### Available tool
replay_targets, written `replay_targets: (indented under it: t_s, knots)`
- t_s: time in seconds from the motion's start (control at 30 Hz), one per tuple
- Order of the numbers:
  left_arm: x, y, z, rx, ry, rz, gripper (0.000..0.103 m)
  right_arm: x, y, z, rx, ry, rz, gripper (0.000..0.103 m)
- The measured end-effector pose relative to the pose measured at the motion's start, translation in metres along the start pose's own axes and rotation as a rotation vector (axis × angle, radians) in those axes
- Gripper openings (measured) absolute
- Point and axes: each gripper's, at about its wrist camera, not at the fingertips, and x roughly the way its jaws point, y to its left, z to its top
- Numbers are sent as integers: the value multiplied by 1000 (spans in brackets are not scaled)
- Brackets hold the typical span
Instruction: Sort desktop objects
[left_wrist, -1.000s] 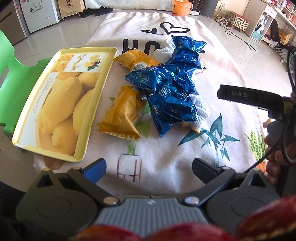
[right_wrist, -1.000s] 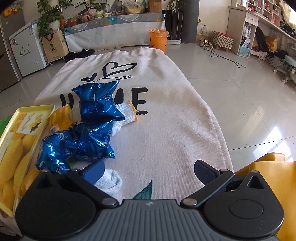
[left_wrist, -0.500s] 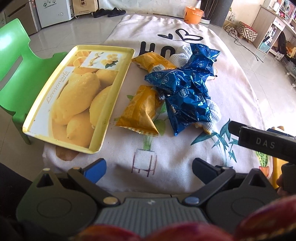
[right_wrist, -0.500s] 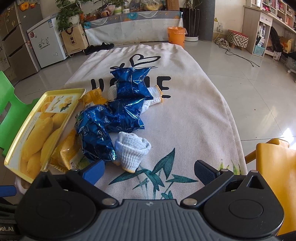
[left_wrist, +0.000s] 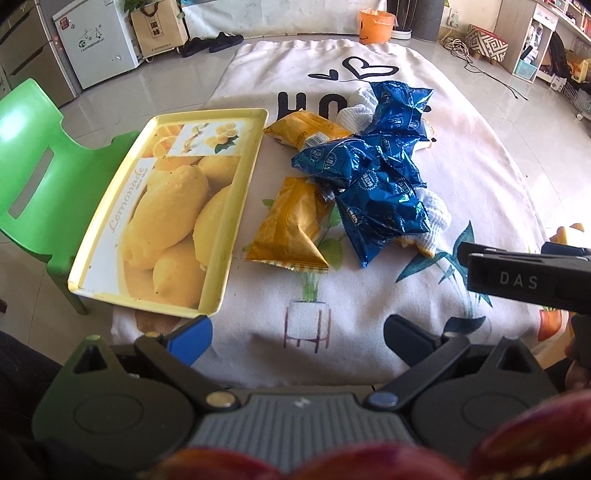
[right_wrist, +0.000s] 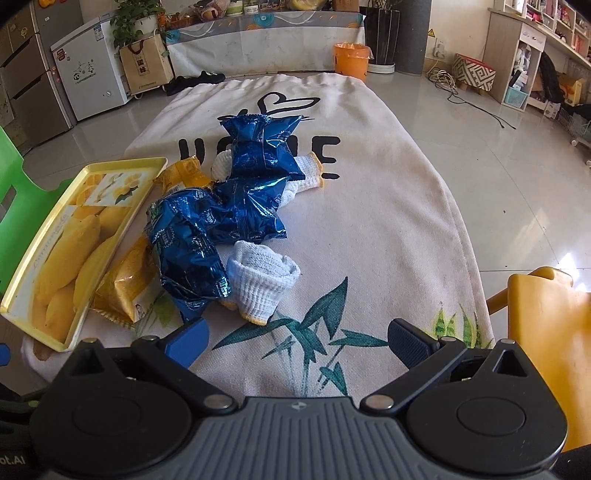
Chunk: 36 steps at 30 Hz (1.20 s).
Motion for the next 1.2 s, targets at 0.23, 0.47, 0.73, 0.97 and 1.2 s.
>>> replay_targets:
  t_s: [0.23, 0.47, 0.73, 0.97, 1.2]
  knots:
    - [0, -5, -1, 22, 0, 10, 103, 3, -4, 0, 40, 12, 11, 103]
    - [0, -5, -1, 24, 0, 13, 102, 4, -5, 0, 57, 19, 6, 103]
    - [0, -5, -1, 25, 1, 13, 103, 3, -2, -1, 39, 13, -8, 103]
    - [-1, -6, -1, 25, 1, 13, 103, 4, -1, 0, 26, 16, -16, 103]
    - [-3, -8, -1, 25, -3, 17, 103, 5, 1, -1, 20, 18, -18, 103]
